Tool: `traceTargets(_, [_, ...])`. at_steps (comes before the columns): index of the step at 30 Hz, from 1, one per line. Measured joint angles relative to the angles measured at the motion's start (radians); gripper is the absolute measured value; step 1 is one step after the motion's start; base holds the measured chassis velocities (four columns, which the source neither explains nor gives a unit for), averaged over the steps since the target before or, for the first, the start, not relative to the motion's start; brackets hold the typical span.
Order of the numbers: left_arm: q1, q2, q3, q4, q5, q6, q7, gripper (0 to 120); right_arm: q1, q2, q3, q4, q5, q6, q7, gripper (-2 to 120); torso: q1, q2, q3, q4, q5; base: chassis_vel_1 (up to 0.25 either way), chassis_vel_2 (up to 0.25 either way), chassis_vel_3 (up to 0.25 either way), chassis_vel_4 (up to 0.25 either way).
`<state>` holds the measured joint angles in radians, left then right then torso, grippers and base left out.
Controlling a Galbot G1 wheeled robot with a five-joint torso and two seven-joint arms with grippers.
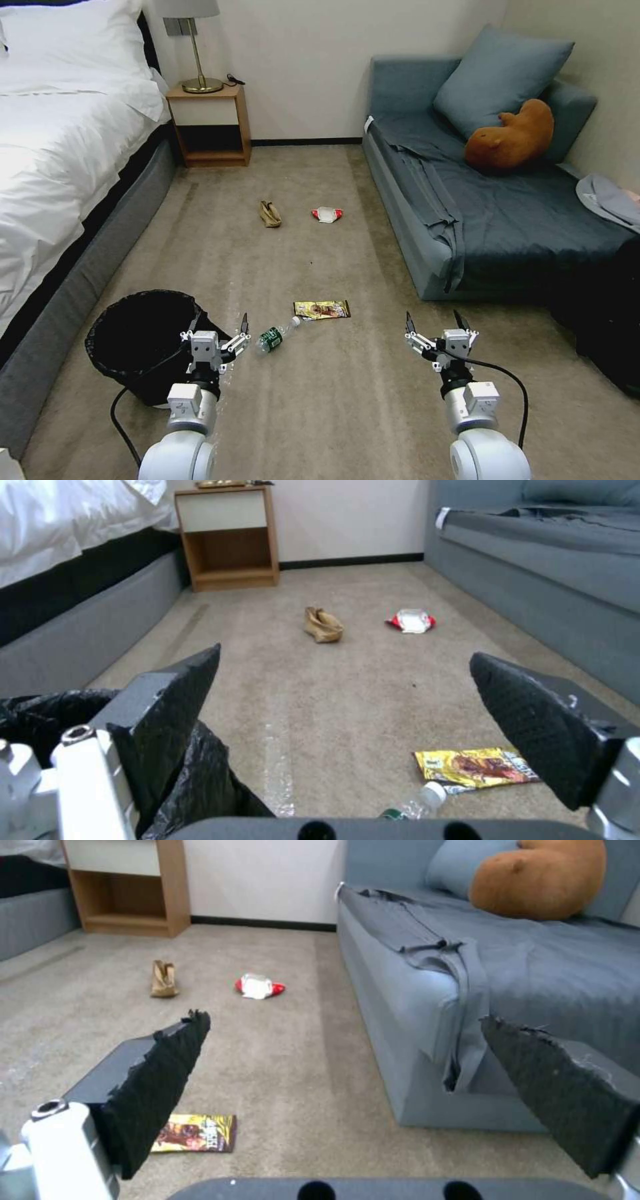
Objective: Pick up the trash bin, then pick up the garbage on the floor and place it into the trash bin.
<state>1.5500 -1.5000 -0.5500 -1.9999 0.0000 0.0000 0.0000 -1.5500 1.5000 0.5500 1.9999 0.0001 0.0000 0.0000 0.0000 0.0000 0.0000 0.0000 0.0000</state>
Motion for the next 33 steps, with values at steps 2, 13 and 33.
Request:
traceTargets(2, [0.000,0.000,0.000,0.000,0.000,0.000,0.000,100,0.000,0.000,0.000,0.000,0.000,0.000,0.000,100,0.000,0.000,0.000,0.0000,0.0000,0.000,0.000,0.000,0.000])
traceTargets(13, [0.000,0.000,0.000,0.000,0.000,0.000,0.000,100,0.000,0.000,0.000,0.000,0.000,0.000,0.000,100,0.000,0.000,0.000,0.0000,0.0000,0.000,0.000,0.000,0.000])
traceTargets(33, [0.000,0.000,0.000,0.000,0.000,0.000,0.000,100,0.000,0.000,0.000,0.000,0.000,0.000,0.000,100,0.000,0.000,0.000,0.0000,0.0000,0.000,0.000,0.000,0.000])
